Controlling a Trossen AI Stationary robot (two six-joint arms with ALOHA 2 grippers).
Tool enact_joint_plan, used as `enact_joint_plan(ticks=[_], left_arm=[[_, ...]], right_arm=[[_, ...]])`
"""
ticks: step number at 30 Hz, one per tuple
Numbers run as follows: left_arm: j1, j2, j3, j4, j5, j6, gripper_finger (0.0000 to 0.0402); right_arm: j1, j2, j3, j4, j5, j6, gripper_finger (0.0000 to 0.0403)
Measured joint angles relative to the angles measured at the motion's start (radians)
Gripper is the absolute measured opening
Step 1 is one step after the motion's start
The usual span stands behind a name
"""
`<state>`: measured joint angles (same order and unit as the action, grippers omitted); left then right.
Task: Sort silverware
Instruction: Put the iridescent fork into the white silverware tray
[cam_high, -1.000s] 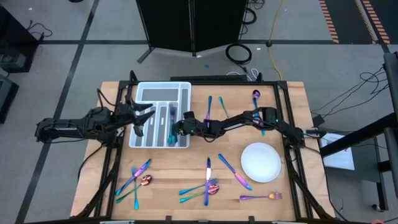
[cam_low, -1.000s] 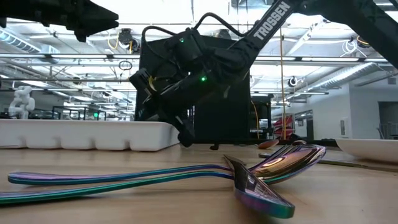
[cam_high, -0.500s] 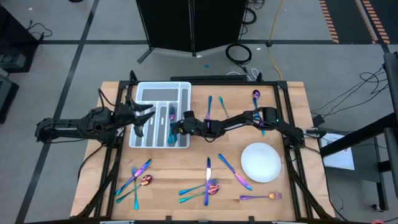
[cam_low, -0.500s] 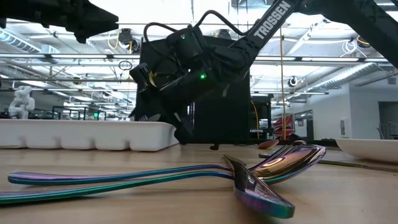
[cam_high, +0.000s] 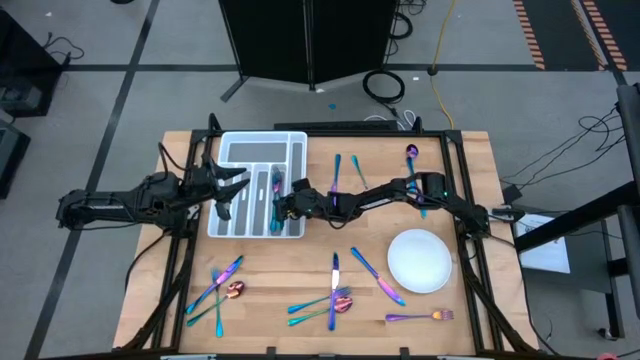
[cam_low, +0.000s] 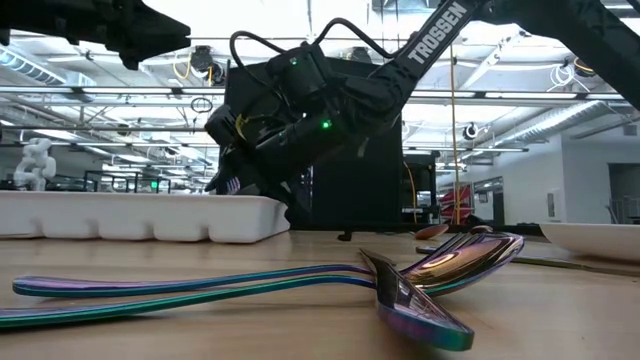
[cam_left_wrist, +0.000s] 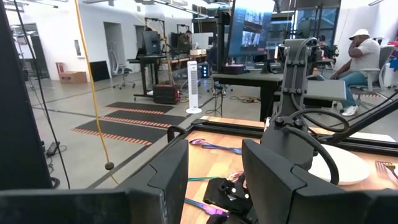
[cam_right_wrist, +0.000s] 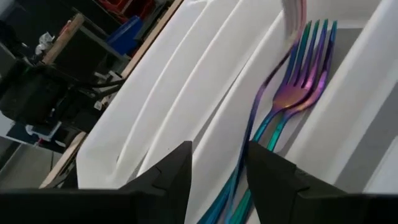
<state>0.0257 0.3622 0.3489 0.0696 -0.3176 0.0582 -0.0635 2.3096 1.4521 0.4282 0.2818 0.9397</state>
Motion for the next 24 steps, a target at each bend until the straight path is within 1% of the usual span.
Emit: enact_joint_plan(ticks=[6, 10, 14, 19, 22, 24], left_arm=[[0.0, 0.0, 0.0, 0.0, 0.0, 0.0, 0.0152], [0.0, 0.0, 0.0, 0.0, 0.0, -0.001, 0.0152], [0.0, 0.0, 0.0, 0.0, 0.012, -0.001, 0.0152], [0.0, -0.002, 0.0, -0.001, 0.041, -0.004, 0.0152], [0.0, -0.003, 0.0, -0.009, 0.063, -0.009, 0.0152], [0.0, -0.003, 0.0, -0.012, 0.087, -0.026, 0.0152]], right_arm=[[0.0, 0.0, 0.0, -0.013, -0.003, -0.01, 0.0135], [-0.005, -0.001, 0.005, -0.017, -0.028, -0.021, 0.0135], [-0.008, -0.009, 0.033, -0.052, -0.056, -0.113, 0.0135], [-0.008, -0.107, 0.062, -0.16, -0.049, -0.244, 0.0135], [-0.003, -0.177, 0.062, -0.267, -0.051, -0.329, 0.0135], [0.01, -0.229, 0.06, -0.373, -0.051, -0.377, 0.0135]])
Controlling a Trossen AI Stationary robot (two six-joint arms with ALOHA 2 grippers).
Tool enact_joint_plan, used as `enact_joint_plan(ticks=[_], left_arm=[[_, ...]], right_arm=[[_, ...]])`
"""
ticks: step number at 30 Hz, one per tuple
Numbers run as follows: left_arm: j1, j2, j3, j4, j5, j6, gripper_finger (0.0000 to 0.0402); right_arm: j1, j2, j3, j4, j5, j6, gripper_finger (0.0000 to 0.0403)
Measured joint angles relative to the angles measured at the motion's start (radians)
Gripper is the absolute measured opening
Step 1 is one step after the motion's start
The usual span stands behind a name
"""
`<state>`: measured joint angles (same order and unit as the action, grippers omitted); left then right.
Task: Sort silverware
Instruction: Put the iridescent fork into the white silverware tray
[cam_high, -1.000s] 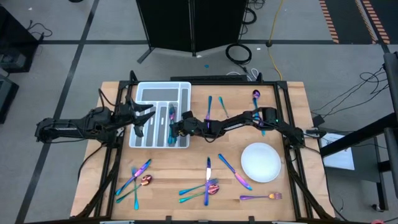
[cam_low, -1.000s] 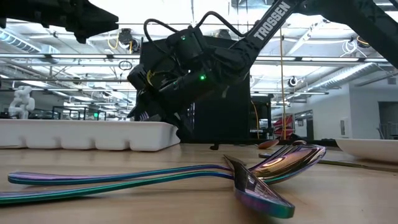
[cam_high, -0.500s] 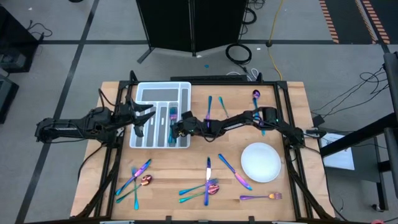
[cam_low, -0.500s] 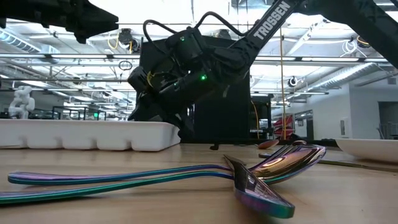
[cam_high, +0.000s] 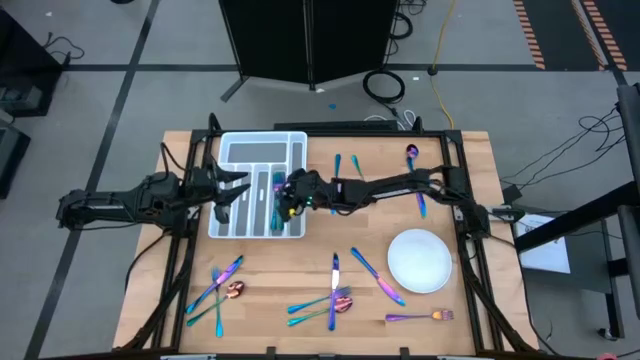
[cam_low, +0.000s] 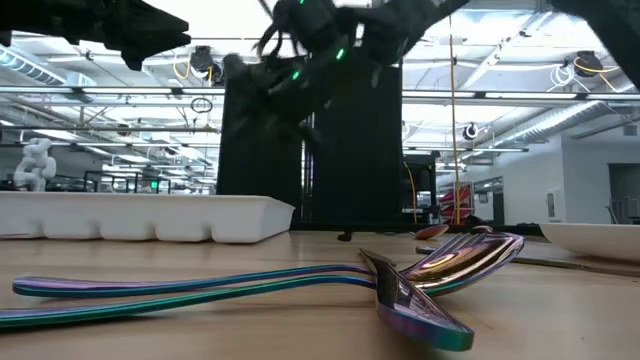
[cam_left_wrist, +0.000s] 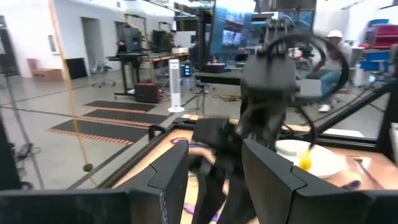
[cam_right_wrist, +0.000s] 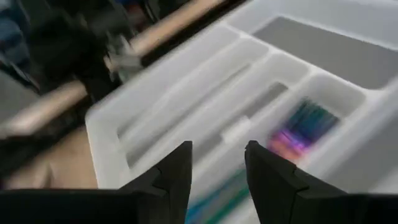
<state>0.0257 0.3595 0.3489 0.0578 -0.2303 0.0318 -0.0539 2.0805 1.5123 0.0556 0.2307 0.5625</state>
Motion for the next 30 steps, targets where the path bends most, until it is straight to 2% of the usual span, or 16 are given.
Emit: enact_joint_plan(ticks=[2, 6, 8, 13, 18, 25, 30], left_arm=[[-0.002, 0.0, 0.0, 0.0, 0.037, -0.01, 0.0152], [-0.002, 0.0, 0.0, 0.006, 0.131, -0.027, 0.0152], [-0.003, 0.0, 0.0, 0.015, 0.173, -0.041, 0.0152], [-0.008, 0.0, 0.0, 0.068, 0.295, -0.054, 0.0152], [-0.052, 0.0, 0.0, 0.108, 0.435, -0.079, 0.0152], [-0.13, 0.012, 0.0, 0.079, 0.424, -0.108, 0.0152], [-0.198, 0.078, 0.0, 0.049, 0.356, -0.148, 0.0152]], right_arm=[[0.022, -0.061, 0.0, -0.09, -0.026, -0.047, 0.0135], [0.091, -0.162, 0.002, -0.296, -0.192, -0.135, 0.0135], [0.146, -0.19, 0.001, -0.386, -0.237, -0.131, 0.0135], [0.303, -0.212, 0.001, -0.499, -0.234, -0.106, 0.0135], [0.437, -0.171, 0.001, -0.493, -0.196, -0.131, 0.0135], [0.529, -0.09, 0.001, -0.475, -0.053, -0.342, 0.0135], [0.535, -0.005, 0.001, -0.416, -0.049, -0.45, 0.0135]])
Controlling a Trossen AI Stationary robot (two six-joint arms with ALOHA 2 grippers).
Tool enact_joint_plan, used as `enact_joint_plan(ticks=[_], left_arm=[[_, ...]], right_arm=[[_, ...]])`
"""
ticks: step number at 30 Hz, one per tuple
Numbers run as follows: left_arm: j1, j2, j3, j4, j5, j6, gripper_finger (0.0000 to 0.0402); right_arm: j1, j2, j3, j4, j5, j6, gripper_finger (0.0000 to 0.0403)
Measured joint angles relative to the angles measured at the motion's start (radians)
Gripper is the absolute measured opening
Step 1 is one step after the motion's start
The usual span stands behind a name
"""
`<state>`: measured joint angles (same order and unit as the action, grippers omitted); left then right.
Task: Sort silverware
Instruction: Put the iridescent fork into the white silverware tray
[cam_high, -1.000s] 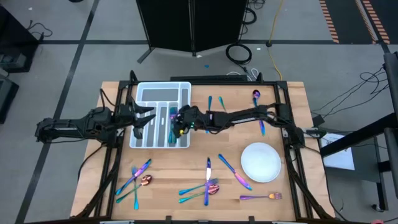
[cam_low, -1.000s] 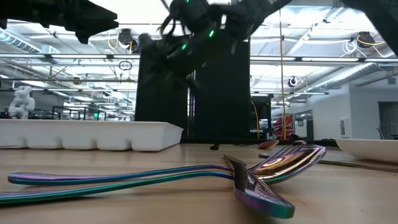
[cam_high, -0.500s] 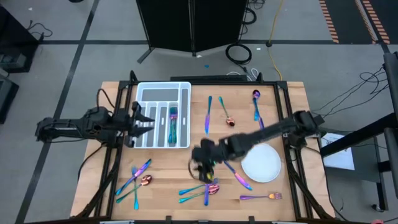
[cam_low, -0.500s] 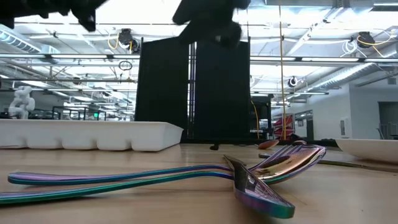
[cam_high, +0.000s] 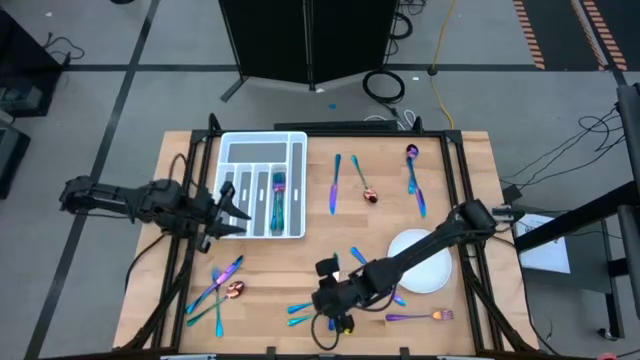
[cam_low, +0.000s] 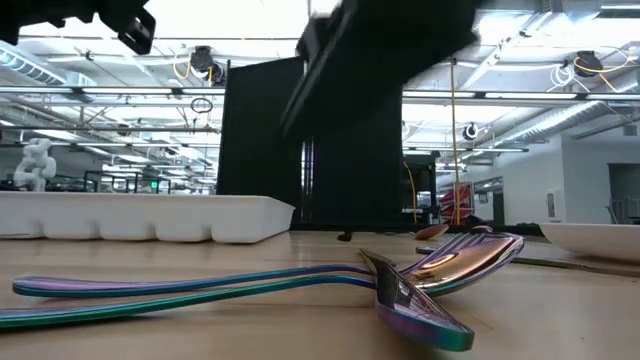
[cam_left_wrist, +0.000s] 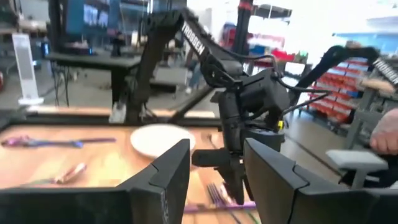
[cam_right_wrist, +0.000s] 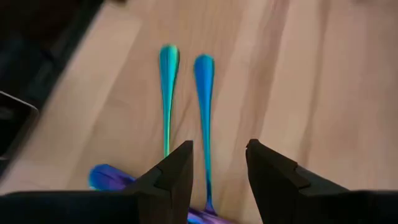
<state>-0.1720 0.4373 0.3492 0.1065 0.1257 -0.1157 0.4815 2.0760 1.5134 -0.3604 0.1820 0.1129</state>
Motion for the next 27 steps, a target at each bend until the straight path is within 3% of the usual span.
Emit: enact_joint_plan(ticks=[7, 23, 27], left_arm=[[-0.062, 0.086, 0.0, 0.024, -0.091, -0.003, 0.0152], [-0.069, 0.097, 0.0, 0.053, -0.104, 0.024, 0.0152], [-0.069, 0.097, 0.0, 0.066, -0.104, 0.028, 0.0152]], right_arm=[[-0.009, 0.05, 0.0, 0.013, -0.001, 0.03, 0.0135], [-0.008, 0.122, 0.0, 0.019, -0.044, 0.062, 0.0133], [-0.008, 0.128, 0.002, 0.02, -0.051, 0.094, 0.0105]])
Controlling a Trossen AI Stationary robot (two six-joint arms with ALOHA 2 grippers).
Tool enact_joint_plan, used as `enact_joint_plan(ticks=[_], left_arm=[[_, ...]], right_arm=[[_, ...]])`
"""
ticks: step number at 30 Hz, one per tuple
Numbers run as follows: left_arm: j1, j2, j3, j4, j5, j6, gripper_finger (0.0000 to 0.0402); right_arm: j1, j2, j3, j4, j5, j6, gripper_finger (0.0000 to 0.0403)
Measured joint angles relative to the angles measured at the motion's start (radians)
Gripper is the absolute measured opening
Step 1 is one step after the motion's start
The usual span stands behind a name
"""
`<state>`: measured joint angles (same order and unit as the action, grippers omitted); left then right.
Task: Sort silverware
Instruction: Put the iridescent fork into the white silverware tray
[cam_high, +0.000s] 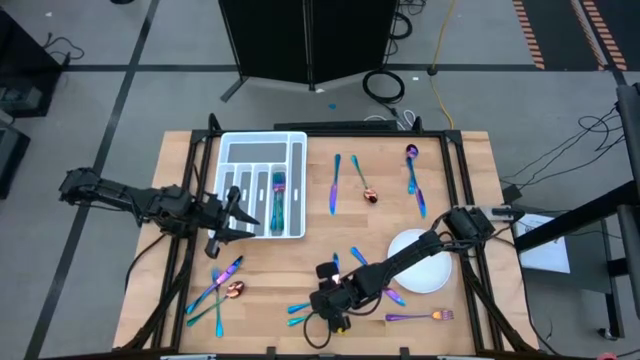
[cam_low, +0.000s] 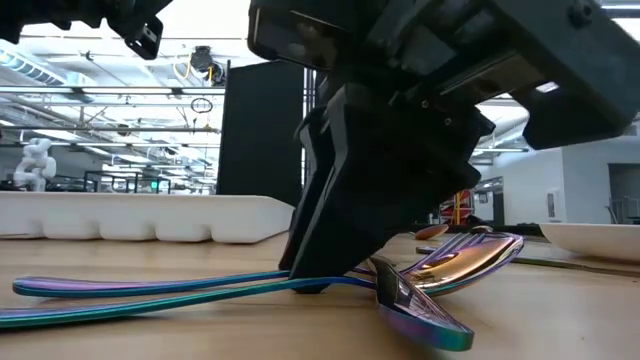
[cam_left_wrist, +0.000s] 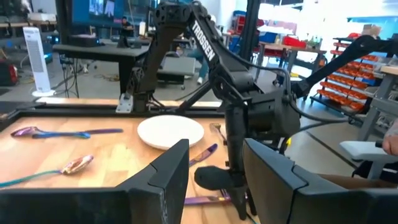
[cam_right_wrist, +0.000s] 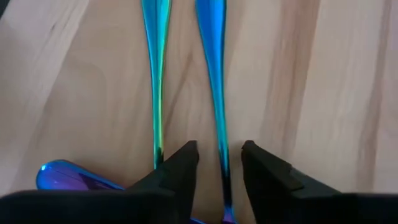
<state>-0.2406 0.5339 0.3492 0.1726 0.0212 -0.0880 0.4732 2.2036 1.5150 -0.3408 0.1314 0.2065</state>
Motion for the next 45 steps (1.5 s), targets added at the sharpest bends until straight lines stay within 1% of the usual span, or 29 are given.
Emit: enact_joint_plan(ticks=[2, 5, 6, 9, 12, 16, 18, 20, 23, 25, 28, 30, 33, 36, 38, 41, 45], left_arm=[[0.0, 0.0, 0.0, 0.008, 0.0, 0.019, 0.0152], [0.0, 0.0, 0.0, 0.008, -0.001, 0.024, 0.0152], [0.0, 0.0, 0.0, 0.008, -0.001, 0.025, 0.0152], [0.0, 0.0, 0.0, 0.014, -0.004, 0.025, 0.0152], [0.0, 0.0, 0.0, 0.034, -0.004, 0.025, 0.0152], [0.0, 0.0, 0.0, 0.034, -0.004, 0.025, 0.0152], [0.0, 0.0, 0.0, 0.038, -0.004, 0.025, 0.0152], [0.0, 0.0, 0.0, 0.039, -0.004, 0.023, 0.0152], [0.0, 0.0, 0.0, 0.04, -0.003, 0.023, 0.0152], [0.0, 0.0, 0.0, 0.04, -0.003, 0.023, 0.0152], [0.0, 0.0, 0.0, 0.04, -0.003, 0.023, 0.0152], [0.0, 0.0, 0.0, 0.04, -0.002, 0.023, 0.0152], [0.0, 0.0, 0.0, 0.042, 0.003, 0.023, 0.0152], [0.0, 0.0, 0.0, 0.045, 0.003, 0.023, 0.0152], [0.0, 0.0, 0.0, 0.046, 0.003, 0.025, 0.0152], [0.0, 0.0, 0.0, 0.046, 0.003, 0.042, 0.0152], [0.0, 0.0, 0.0, 0.046, 0.003, 0.042, 0.0152]], right_arm=[[0.001, -0.001, 0.0, 0.0, -0.002, 0.001, 0.0077], [0.001, -0.002, 0.0, 0.003, -0.009, -0.001, 0.0023], [0.001, -0.002, 0.0, 0.006, -0.009, -0.001, 0.0012], [0.001, -0.001, -0.002, 0.038, -0.007, 0.016, 0.001], [-0.001, 0.005, -0.003, 0.143, 0.004, 0.019, 0.0005], [-0.003, 0.003, -0.005, 0.235, 0.061, -0.009, 0.0002], [-0.007, 0.003, -0.033, 0.301, 0.083, -0.01, 0.0002], [-0.014, 0.003, -0.077, 0.413, 0.082, -0.009, 0.0001], [-0.027, 0.003, -0.167, 0.649, 0.093, -0.009, 0.0001], [-0.035, 0.003, -0.233, 0.81, 0.128, 0.007, 0.0001], [-0.055, 0.003, -0.326, 1.056, 0.141, 0.029, 0.0001], [-0.064, 0.002, -0.384, 1.209, 0.17, 0.062, 0.0001], [-0.072, 0.002, -0.464, 1.425, 0.221, 0.06, 0.0], [-0.076, 0.001, -0.507, 1.618, 0.235, -0.002, 0.0], [-0.079, 0.001, -0.512, 1.694, 0.232, -0.06, 0.0], [-0.089, 0.0, -0.502, 1.721, 0.212, -0.193, 0.0], [-0.113, 0.0, -0.484, 1.698, 0.156, -0.446, 0.0]])
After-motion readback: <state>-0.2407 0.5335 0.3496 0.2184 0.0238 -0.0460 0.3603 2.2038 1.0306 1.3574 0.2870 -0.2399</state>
